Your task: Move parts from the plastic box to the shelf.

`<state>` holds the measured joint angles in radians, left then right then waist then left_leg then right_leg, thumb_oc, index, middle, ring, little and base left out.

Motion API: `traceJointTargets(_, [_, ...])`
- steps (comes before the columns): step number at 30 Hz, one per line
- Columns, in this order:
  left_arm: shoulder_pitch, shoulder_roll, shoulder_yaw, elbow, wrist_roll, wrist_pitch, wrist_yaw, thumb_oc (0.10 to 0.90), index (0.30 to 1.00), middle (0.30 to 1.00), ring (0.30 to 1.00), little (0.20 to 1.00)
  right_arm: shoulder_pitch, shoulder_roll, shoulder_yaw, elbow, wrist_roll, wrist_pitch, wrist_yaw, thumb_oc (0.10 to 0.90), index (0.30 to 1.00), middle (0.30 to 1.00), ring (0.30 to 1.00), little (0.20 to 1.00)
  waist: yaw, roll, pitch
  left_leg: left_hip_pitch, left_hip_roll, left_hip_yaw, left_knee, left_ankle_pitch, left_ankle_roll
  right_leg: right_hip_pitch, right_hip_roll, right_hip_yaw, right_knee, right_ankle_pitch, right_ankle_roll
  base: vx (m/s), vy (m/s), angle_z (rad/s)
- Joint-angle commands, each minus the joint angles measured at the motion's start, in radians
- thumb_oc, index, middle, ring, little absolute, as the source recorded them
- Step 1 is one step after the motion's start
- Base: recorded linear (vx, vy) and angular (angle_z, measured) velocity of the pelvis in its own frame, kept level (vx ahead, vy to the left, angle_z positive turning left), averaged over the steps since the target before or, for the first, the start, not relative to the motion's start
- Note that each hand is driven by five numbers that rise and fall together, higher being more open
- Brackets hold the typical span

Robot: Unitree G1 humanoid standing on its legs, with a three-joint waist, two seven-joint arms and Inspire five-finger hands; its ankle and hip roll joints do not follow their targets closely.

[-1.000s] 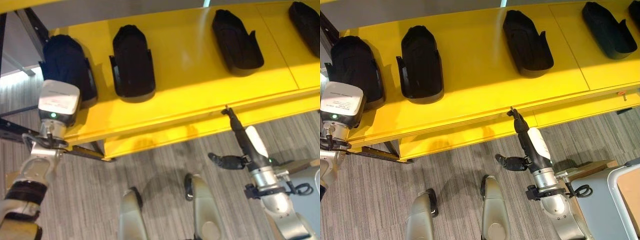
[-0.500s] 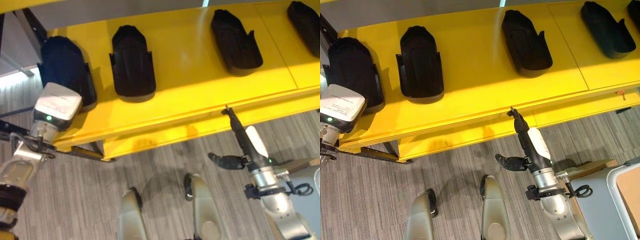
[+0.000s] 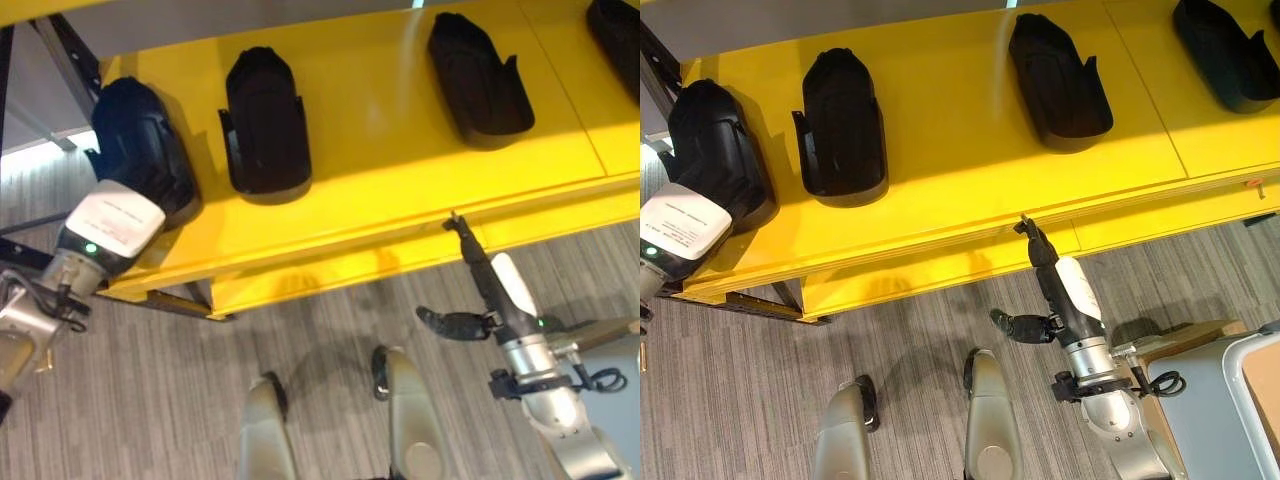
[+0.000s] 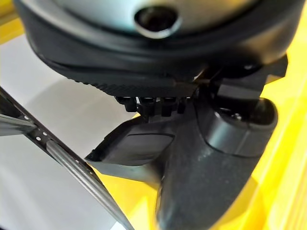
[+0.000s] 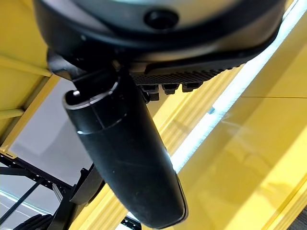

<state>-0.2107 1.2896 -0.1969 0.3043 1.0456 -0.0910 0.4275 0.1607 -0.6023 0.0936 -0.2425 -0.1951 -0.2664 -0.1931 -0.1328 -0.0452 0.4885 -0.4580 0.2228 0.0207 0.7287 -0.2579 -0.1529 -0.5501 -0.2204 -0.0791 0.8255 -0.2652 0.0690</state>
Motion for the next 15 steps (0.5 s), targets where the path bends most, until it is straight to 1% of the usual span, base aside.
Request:
traceJointTargets(1, [0.002,0.110,0.134,-0.017,0.009,0.050,0.070,0.900,1.000,1.000,1.000,1.000,-0.014,-0.023,-0.091,-0.135,0.000,-0.111,-0.054,0.900,1.000,1.000,1.000,1.000,-0.001,-0.004,-0.084,0.032,0.053,-0.041,-0.057,0.055,-0.027,0.090,-0.097,0.076,-0.091,0.036,0.103,0.00,0.000,0.00])
traceJointTargets(7, [0.015,0.119,0.166,-0.020,0.005,0.058,0.076,0.900,1.000,1.000,1.000,1.000,-0.011,-0.018,-0.096,-0.137,-0.001,-0.111,-0.057,0.900,1.000,1.000,1.000,1.000,0.002,-0.002,-0.083,0.031,0.052,-0.042,-0.052,0.054,-0.026,0.089,-0.099,0.078,-0.085,0.036,0.104,0.00,0.000,0.00])
traceJointTargets(10, [0.044,0.120,0.209,-0.030,-0.004,0.065,0.087,0.900,1.000,1.000,1.000,1.000,-0.007,-0.015,-0.101,-0.136,-0.001,-0.114,-0.060,0.900,1.000,1.000,1.000,1.000,0.005,-0.002,-0.082,0.033,0.053,-0.040,-0.053,0.054,-0.027,0.089,-0.099,0.079,-0.085,0.036,0.105,0.00,0.000,0.00])
traceJointTargets(11, [0.069,0.123,0.248,-0.040,-0.010,0.072,0.096,0.900,1.000,1.000,1.000,1.000,-0.003,-0.014,-0.107,-0.138,-0.002,-0.114,-0.062,0.900,1.000,1.000,1.000,1.000,0.010,0.000,-0.082,0.033,0.052,-0.039,-0.053,0.054,-0.027,0.091,-0.100,0.078,-0.085,0.034,0.105,0.00,0.000,0.00])
traceJointTargets(13, [0.086,0.124,0.271,-0.043,-0.012,0.075,0.100,0.900,1.000,1.000,1.000,1.000,-0.001,-0.014,-0.108,-0.138,-0.003,-0.114,-0.061,0.900,1.000,1.000,1.000,1.000,0.012,0.001,-0.083,0.033,0.052,-0.040,-0.053,0.054,-0.027,0.092,-0.100,0.078,-0.085,0.033,0.104,0.00,0.000,0.00])
traceJointTargets(15, [0.121,0.121,0.320,-0.053,-0.023,0.082,0.108,0.900,1.000,1.000,1.000,1.000,-0.003,-0.016,-0.109,-0.139,-0.006,-0.114,-0.062,0.900,1.000,1.000,1.000,1.000,0.013,0.003,-0.084,0.033,0.052,-0.040,-0.052,0.054,-0.028,0.093,-0.100,0.079,-0.085,0.033,0.104,0.00,0.000,0.00])
